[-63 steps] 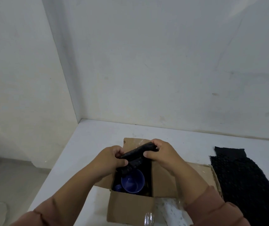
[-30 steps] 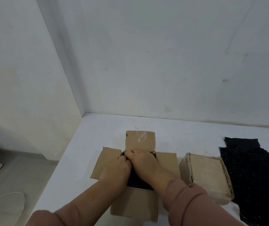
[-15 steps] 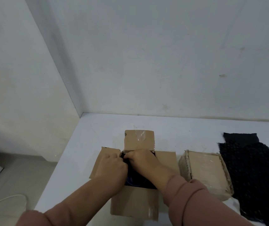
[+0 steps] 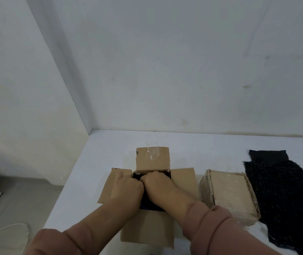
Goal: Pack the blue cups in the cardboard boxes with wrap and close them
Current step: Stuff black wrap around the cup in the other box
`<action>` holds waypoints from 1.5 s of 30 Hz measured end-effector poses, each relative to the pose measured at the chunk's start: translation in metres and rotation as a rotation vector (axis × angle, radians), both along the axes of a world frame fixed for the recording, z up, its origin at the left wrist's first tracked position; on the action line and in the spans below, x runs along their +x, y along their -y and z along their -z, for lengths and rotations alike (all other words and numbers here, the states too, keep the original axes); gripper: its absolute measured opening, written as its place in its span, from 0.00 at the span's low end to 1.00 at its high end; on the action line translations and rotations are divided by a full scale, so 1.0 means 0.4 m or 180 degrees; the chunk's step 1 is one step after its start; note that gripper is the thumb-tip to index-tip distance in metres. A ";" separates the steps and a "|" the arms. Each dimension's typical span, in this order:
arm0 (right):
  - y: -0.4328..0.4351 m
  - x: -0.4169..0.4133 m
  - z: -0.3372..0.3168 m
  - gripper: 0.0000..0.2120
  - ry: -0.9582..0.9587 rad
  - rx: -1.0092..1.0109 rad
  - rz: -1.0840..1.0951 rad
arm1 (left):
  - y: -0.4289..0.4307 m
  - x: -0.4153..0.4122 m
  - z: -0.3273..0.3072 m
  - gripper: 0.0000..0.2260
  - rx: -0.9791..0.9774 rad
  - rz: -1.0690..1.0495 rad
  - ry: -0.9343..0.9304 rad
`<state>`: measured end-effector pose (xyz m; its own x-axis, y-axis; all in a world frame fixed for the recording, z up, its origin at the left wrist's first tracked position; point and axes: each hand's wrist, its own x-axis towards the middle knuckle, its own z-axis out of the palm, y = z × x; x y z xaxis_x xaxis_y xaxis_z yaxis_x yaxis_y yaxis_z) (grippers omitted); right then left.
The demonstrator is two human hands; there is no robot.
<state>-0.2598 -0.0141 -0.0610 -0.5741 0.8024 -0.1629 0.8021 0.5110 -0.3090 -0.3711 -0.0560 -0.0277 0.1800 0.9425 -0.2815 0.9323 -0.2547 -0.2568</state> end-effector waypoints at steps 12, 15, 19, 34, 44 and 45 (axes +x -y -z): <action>0.015 0.020 0.013 0.13 0.0127 -0.0146 0.0238 | 0.020 -0.009 0.036 0.07 0.0094 -0.0105 0.0173; 0.014 0.025 0.008 0.12 0.0063 -0.0082 0.0181 | 0.019 -0.014 0.032 0.06 0.0115 -0.0133 0.0280; 0.015 0.030 0.008 0.12 -0.0028 -0.0064 0.0167 | 0.019 -0.020 0.039 0.05 0.0198 -0.0177 0.0550; 0.016 0.411 -0.107 0.10 -0.2130 0.1020 0.1967 | -0.027 0.284 -0.030 0.06 0.0175 -0.0458 0.3131; 0.102 0.955 0.071 0.19 -0.0340 -0.0487 0.3344 | -0.039 0.861 0.079 0.13 -0.1635 -0.1324 0.4239; 0.112 0.971 0.088 0.21 -0.0214 -0.0617 0.3284 | -0.041 0.893 0.101 0.15 -0.1799 -0.1682 0.4157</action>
